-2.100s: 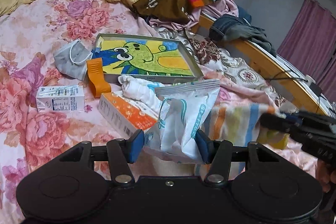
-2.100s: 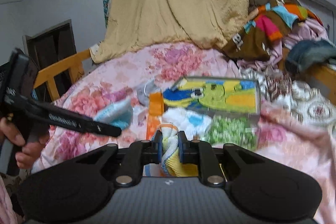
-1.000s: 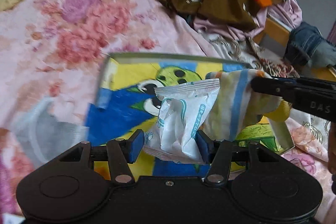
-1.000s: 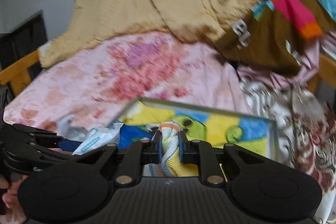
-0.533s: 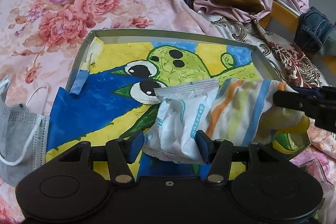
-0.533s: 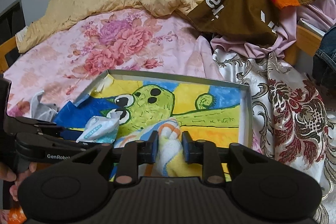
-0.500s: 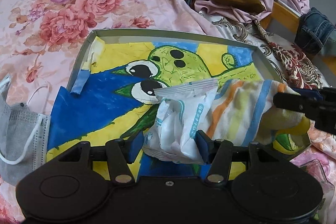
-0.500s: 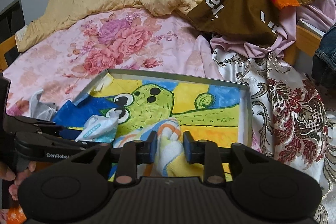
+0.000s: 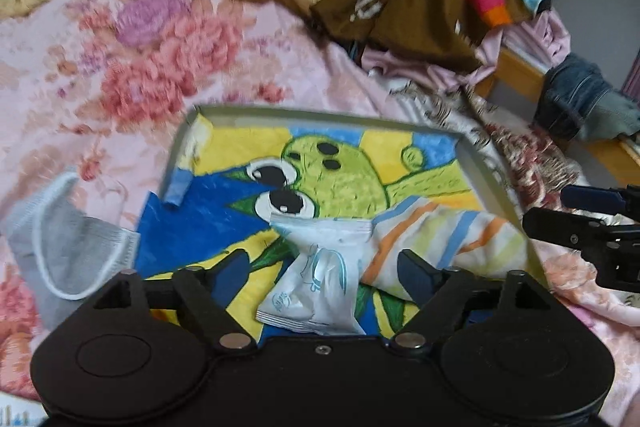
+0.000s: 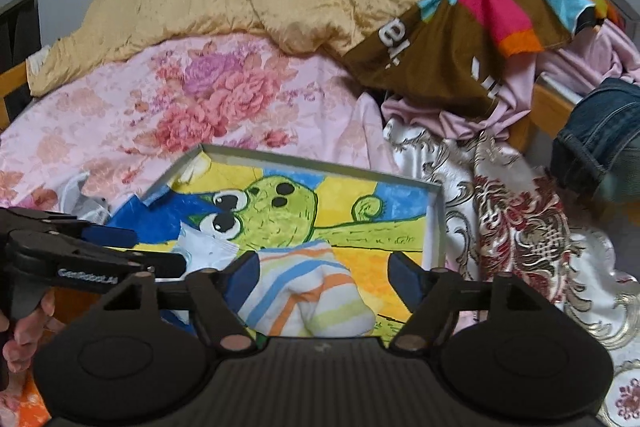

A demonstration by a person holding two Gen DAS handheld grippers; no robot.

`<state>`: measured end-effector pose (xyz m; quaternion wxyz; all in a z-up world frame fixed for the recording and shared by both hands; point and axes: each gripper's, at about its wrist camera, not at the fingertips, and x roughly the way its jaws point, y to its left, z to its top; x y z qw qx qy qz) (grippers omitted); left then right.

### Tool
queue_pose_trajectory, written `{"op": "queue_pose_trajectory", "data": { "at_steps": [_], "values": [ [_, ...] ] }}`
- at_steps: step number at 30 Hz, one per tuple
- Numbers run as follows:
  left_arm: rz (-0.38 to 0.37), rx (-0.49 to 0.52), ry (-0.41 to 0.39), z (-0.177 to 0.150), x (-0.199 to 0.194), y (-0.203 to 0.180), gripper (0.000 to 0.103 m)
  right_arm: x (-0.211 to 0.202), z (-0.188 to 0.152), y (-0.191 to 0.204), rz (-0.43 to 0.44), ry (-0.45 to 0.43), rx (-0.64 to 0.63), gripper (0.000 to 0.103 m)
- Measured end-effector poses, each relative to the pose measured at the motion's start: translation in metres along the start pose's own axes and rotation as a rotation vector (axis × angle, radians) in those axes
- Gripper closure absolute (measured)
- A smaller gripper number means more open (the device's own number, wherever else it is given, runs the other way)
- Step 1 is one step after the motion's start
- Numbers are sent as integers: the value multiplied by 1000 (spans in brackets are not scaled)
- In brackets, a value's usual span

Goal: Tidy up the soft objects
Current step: 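Open the left tool over the tray while the right tool releases the sock there, then move the left tool to the beige pouch while the right tool approaches the badge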

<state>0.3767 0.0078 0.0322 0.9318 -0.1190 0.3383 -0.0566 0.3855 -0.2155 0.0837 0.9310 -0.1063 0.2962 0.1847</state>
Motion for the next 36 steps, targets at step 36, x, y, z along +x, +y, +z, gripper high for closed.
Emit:
{"op": "queue_pose_trajectory", "data": {
  "at_steps": [36],
  "values": [
    [-99, 167, -175, -158, -246, -60, 1, -232, -150, 70, -90, -246, 44, 0]
  ]
}}
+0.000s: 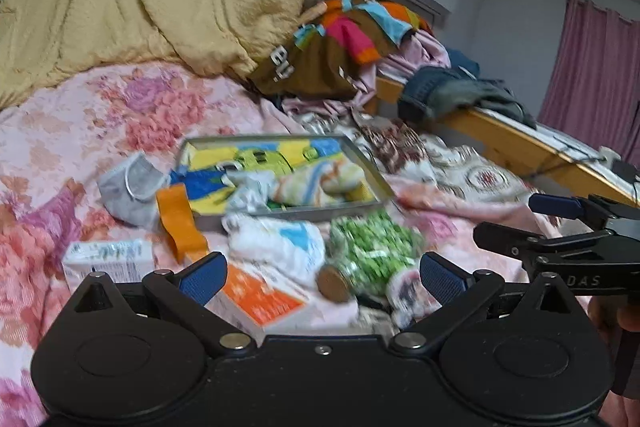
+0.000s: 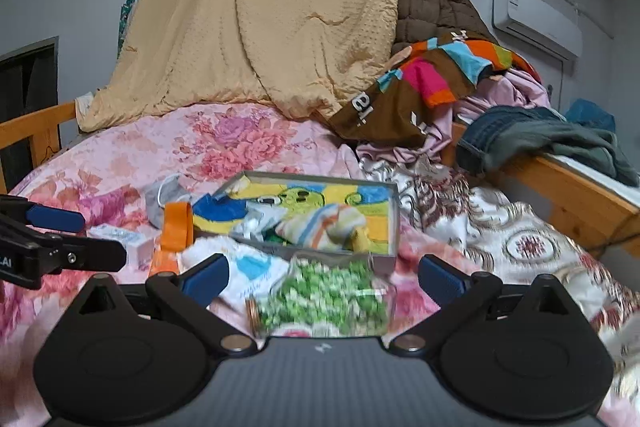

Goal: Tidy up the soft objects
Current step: 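Move the left tool to the beige pouch while the right tool approaches the badge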

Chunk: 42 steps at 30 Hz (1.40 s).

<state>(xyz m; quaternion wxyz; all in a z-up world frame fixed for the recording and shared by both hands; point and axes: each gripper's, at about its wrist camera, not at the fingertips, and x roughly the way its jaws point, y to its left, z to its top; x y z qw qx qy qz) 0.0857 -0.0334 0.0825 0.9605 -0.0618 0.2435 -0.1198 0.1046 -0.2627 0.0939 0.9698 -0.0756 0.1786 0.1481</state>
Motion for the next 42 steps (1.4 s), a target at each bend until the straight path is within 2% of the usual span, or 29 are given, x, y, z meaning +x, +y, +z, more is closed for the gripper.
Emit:
{"op": "queue_pose_trajectory", "data": {
  "at_steps": [5, 11, 25, 35, 42],
  "values": [
    [1, -7, 4, -21, -8, -5, 1, -13, -19, 0, 0, 23, 43, 0],
    [10, 55, 22, -38, -12, -11, 1, -20, -37, 2, -2, 61, 55, 0],
    [38, 3, 172, -73, 2, -1, 1, -17, -57, 4, -22, 132, 40, 0],
    [50, -45, 213, -81, 7, 4, 1, -3, -67, 1, -7, 238, 70, 0],
    [53, -45, 217, -82, 8, 3, 1, -1, -69, 2, -5, 252, 74, 0]
  ]
}}
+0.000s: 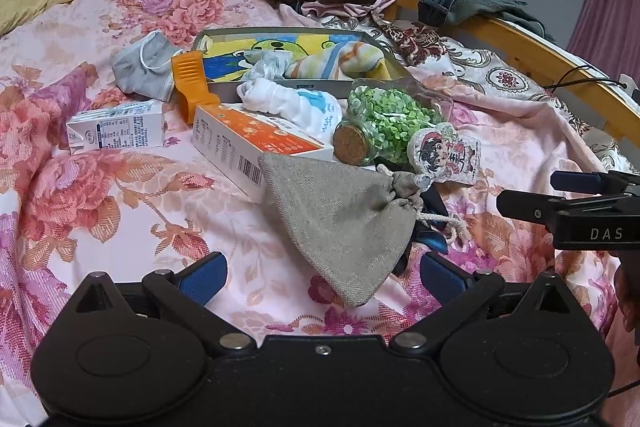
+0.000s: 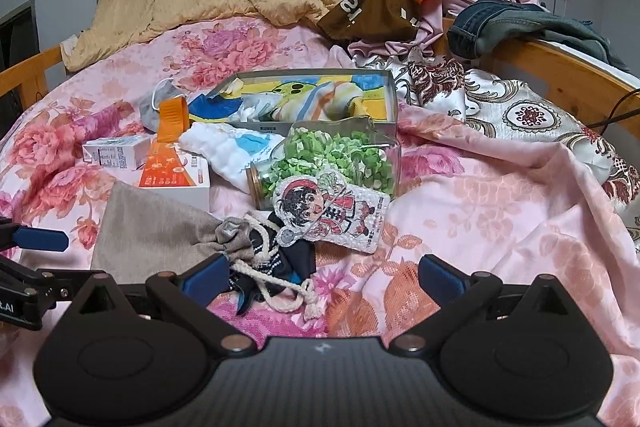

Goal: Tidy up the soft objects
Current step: 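Move the left tool to the beige pouch while the right tool approaches the badge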

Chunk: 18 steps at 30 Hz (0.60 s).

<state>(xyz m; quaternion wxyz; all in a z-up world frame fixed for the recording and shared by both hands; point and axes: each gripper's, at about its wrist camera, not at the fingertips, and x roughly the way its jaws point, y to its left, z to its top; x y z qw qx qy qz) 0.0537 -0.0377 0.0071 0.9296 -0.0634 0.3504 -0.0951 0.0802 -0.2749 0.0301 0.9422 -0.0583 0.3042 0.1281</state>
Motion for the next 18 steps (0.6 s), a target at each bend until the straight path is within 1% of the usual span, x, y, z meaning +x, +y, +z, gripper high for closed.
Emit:
{"op": "queue_pose_trajectory", "data": {
  "at_steps": [18],
  "values": [
    [11, -38, 16, 3, 10, 2, 1, 9, 0, -4, 18, 25, 38, 0]
  ]
}}
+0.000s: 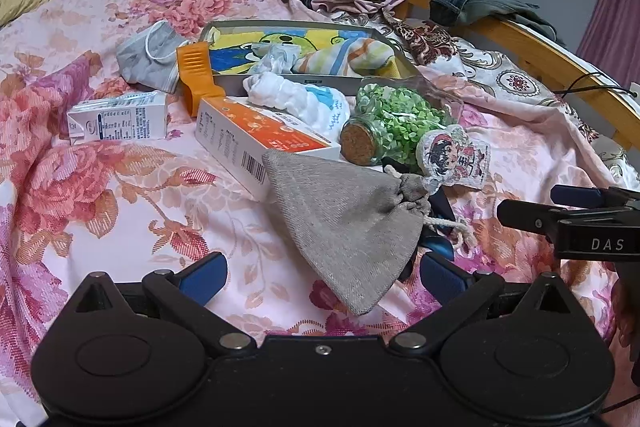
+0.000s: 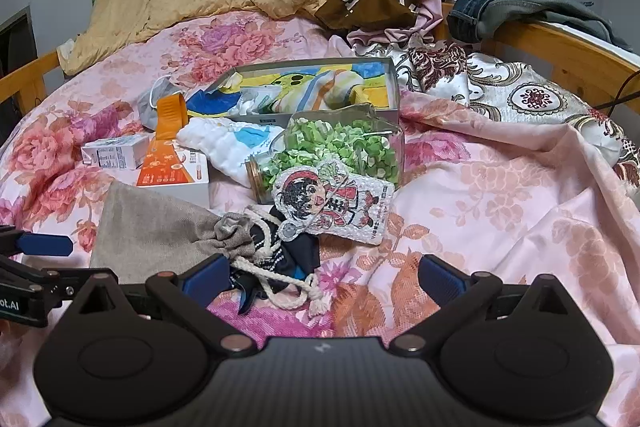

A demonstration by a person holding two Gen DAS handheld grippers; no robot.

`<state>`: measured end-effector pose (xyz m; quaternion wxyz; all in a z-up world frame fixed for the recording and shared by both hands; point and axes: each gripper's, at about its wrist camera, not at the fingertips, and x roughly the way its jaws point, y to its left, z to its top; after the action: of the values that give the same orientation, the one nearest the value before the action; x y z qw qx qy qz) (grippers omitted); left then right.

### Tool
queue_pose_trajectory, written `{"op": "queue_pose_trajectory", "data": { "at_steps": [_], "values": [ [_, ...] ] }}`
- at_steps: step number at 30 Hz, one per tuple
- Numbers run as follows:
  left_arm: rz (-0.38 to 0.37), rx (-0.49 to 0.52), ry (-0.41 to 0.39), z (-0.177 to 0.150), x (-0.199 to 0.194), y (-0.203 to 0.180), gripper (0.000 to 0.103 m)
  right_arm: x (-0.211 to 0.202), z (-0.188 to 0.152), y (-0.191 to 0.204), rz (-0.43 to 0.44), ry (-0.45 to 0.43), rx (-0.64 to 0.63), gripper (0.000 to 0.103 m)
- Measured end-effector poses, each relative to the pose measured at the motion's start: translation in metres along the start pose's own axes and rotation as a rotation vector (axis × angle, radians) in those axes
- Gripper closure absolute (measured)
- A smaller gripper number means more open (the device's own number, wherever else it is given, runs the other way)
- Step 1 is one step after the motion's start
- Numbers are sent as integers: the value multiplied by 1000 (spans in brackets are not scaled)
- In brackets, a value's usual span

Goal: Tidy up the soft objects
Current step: 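Move the left tool to the beige pouch while the right tool approaches the badge, then close the left tool on the pouch while the right tool grasps the badge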

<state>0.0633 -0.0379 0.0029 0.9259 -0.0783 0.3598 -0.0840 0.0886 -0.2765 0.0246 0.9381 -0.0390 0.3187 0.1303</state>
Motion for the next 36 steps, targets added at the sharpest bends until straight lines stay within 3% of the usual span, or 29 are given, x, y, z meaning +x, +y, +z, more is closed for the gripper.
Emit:
{"op": "queue_pose_trajectory", "data": {
  "at_steps": [7, 20, 26, 31, 36],
  "values": [
    [5, -36, 7, 3, 7, 3, 1, 13, 10, -9, -1, -20, 22, 0],
    [-38, -132, 52, 10, 27, 8, 1, 61, 37, -37, 92, -81, 9, 0],
    [-65, -189, 63, 10, 32, 12, 3, 80, 38, -48, 141, -58, 2, 0],
    [-71, -188, 66, 11, 33, 10, 7, 86, 35, -44, 188, -18, -9, 4],
    [-88, -195, 63, 11, 31, 11, 23, 79, 34, -43, 227, -15, -20, 14]
  ]
}}
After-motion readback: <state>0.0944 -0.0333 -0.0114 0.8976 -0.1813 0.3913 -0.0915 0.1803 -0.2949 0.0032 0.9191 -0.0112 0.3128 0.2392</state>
